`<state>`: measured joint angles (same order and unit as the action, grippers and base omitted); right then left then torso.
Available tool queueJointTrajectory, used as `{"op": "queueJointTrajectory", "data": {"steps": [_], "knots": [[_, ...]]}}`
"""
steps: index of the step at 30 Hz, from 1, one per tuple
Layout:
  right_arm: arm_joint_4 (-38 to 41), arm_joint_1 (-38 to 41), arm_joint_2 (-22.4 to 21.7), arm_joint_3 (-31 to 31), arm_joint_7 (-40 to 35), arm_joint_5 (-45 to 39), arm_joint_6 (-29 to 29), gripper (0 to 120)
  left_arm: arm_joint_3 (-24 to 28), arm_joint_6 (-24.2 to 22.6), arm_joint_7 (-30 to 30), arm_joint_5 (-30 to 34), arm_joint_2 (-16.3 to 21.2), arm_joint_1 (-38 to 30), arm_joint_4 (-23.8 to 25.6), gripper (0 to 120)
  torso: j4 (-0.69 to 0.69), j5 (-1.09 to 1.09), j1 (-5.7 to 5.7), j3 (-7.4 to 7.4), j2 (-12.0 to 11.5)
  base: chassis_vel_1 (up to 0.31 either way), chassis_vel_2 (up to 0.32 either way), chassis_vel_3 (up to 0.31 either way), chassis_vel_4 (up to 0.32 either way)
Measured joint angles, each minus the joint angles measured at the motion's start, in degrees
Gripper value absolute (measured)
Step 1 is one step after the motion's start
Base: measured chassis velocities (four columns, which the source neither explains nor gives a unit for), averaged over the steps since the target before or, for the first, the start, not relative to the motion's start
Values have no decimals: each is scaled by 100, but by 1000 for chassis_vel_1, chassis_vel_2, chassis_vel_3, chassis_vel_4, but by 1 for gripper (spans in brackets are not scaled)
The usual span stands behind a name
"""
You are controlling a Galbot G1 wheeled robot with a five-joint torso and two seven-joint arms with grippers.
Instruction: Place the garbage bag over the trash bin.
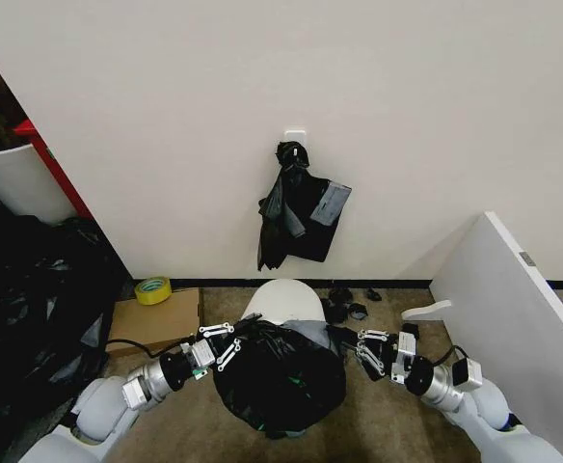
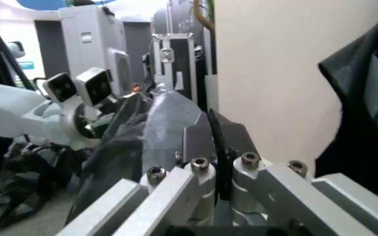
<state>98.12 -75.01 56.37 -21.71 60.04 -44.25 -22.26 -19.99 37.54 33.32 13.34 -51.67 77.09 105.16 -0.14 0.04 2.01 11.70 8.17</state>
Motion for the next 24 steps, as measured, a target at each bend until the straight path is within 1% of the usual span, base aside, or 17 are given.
{"op": "queueJointTrajectory", "data": {"steps": [1, 4, 5, 7, 9, 11, 12, 13, 15, 17, 18, 22, 24], "knots": [[-6, -5, -32, 6, -31, -5, 2, 2, 0, 17, 17, 18, -3, -9, -14, 4, 0, 1, 0, 0, 0, 0, 0, 0, 0], [14, -80, -149, 20, -60, -194, 174, 13, 3, 85, 80, 39, -10, -38, -31, 4, -1, -1, 0, 0, 0, 0, 0, 0, 0], [14, -80, -149, 20, -60, -194, 174, 13, 3, 85, 80, 39, -10, -38, -31, 4, -1, -1, 0, 0, 0, 0, 0, 0, 0], [73, -132, -207, 63, -85, -613, 422, 23, 9, 147, 114, 12, 5, -59, -19, 4, -2, -1, 0, 0, 0, 0, 0, 0, 0], [85, -129, -227, 78, -53, -965, 656, 30, 7, 221, 125, -66, 14, -83, -1, 4, -1, 0, 0, 0, 0, 0, 0, 0, 0], [10, -74, -242, 68, 156, -1228, 927, 40, -13, 307, 143, -150, 3, -104, 8, 4, -1, -1, 0, 0, 0, 0, 0, 0, 0], [-55, -35, -246, 57, 278, -1281, 1003, 43, -23, 336, 149, -170, -1, -105, 16, 4, -1, -1, 0, 0, 0, 0, 0, 0, 0], [-55, -35, -246, 57, 278, -1281, 1003, 43, -23, 336, 149, -170, -1, -105, 16, 4, -1, -1, 0, 0, 0, 0, 0, 0, 0], [-258, 88, -247, 24, 634, -1308, 1183, 52, -45, 421, 180, -190, -5, -93, 35, 4, 0, 0, 0, 0, 0, 0, 0, 0, 0], [-337, 142, -250, 20, 820, -1308, 1326, 60, -65, 520, 230, -244, -12, -88, 37, 4, 0, 0, 0, 0, 0, 0, 0, 0, 0], [-337, 142, -250, 20, 820, -1308, 1326, 60, -65, 520, 230, -244, -12, -88, 37, 4, 0, 0, 0, 0, 0, 0, 0, 0, 0], [-354, 190, -241, 33, 1076, -1307, 1564, 79, -69, 703, 311, -375, -53, -126, 24, 4, -1, 0, 0, 0, 0, 0, 0, 0, 0], [-377, 215, -229, 35, 1193, -1293, 1642, 86, -65, 726, 316, -396, -70, -134, 14, 4, -1, 0, 0, 0, 0, 0, 0, 0, 0]]}}
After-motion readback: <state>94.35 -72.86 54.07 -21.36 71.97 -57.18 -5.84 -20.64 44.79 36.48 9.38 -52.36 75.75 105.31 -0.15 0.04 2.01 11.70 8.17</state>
